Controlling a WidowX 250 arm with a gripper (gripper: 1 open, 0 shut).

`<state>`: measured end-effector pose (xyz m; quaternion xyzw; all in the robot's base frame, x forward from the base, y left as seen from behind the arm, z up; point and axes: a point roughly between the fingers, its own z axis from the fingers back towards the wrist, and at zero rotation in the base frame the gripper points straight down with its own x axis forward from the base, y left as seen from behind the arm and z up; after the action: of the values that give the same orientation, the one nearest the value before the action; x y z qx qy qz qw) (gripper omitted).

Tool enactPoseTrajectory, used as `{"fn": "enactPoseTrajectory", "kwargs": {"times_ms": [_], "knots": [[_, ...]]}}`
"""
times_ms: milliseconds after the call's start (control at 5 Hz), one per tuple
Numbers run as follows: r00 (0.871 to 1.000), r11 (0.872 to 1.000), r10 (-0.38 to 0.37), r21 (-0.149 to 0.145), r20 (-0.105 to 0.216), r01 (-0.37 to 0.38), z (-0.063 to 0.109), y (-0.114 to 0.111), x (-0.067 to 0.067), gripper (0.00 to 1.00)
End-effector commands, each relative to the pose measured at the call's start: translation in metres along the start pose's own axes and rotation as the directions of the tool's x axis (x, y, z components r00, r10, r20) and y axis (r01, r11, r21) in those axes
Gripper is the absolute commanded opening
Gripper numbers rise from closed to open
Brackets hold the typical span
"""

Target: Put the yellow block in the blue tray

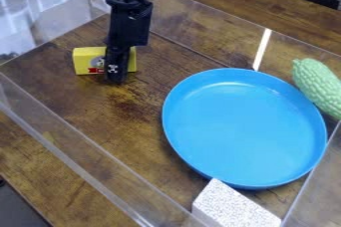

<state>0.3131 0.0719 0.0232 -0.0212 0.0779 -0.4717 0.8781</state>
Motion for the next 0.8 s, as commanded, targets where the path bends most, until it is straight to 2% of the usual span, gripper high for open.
{"fn": "enactPoseTrajectory", "kwargs": {"times_ms": [0,600], "knots": [[1.0,0.999,0.012,0.051,0.026,-0.013,0.0155,0.012,-0.0016,0.0],[1.0,0.998,0.006,0.056,0.03,-0.008,0.0136,0.0171,-0.003,0.0]]}}
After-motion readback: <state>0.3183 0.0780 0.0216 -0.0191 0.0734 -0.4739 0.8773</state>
